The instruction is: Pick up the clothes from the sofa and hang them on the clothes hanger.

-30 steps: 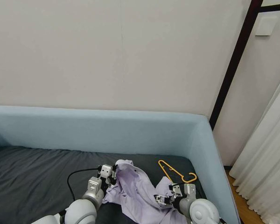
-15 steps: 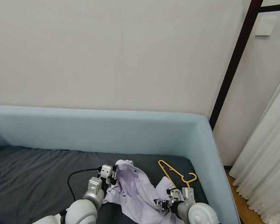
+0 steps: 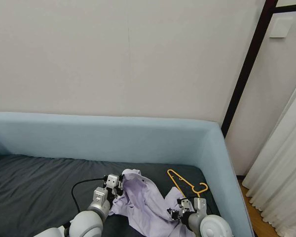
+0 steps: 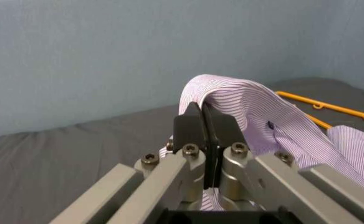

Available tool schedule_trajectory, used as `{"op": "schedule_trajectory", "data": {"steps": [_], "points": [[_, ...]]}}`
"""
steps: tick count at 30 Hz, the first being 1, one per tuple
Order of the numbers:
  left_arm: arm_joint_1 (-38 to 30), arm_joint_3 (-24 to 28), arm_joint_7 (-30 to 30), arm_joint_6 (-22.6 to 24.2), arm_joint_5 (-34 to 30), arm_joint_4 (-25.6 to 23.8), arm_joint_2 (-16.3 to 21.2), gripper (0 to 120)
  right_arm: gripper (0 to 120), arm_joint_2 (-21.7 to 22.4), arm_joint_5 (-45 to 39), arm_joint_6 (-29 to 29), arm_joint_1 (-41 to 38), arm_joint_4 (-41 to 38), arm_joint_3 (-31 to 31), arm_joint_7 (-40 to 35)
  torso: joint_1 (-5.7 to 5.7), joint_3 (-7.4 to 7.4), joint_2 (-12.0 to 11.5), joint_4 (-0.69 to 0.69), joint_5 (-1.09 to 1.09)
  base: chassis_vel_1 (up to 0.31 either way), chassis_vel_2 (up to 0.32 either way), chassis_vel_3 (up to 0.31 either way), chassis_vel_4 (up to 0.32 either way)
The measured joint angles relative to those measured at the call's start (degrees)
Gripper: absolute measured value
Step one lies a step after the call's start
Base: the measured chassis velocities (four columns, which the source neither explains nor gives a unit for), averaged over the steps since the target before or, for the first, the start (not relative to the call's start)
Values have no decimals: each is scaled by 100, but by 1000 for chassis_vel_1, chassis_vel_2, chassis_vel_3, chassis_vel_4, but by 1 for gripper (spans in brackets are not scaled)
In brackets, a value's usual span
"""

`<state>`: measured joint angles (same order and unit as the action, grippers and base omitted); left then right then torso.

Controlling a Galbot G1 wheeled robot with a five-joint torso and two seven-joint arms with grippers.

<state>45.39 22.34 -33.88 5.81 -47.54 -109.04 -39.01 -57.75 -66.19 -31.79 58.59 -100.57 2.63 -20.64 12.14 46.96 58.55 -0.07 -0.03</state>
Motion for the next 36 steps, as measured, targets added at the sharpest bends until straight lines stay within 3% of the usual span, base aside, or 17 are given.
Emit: {"op": "schedule_trajectory", "data": {"steps": [4, 9, 10, 12, 17, 25, 36], "points": [[0, -46, -14, -33, 9, -2, 0, 0, 0, 9, 338, 251, -14, -94, -20, 185, 0, 0, 0, 0, 0, 0, 0, 0, 0], [-30, -399, -110, -188, 25, -69, -8, 0, 0, 148, 1472, 1336, -209, -563, -181, 667, 0, 0, 0, 1, 0, 0, 0, 0, 0], [-30, -399, -110, -188, 25, -69, -8, 0, 0, 148, 1472, 1336, -209, -563, -181, 667, 0, 0, 0, 1, 0, 0, 0, 0, 0], [-64, -636, -158, -264, 21, -90, -8, 0, 0, 263, 1983, 1834, -310, -742, -253, 806, 0, 0, 0, 0, 0, 0, 0, 0, 0], [-275, -1263, -261, -549, -20, -261, 29, 0, 0, 574, 2255, 2585, -818, -1172, -567, 822, 0, 0, 0, 0, -1, 0, 0, 0, 0], [-499, -1747, -252, -655, -215, -647, 359, 0, 0, 1035, 1557, 2463, -1588, -1705, -584, 401, 1, 0, 0, 0, 0, 0, 0, 0, 0], [-134, -2741, -517, -207, -1041, -2044, 1213, 0, 0, 1603, 154, 1939, -1636, -3339, -974, -527, -1, -1, 0, 0, 0, 0, 0, 0, 0]]}}
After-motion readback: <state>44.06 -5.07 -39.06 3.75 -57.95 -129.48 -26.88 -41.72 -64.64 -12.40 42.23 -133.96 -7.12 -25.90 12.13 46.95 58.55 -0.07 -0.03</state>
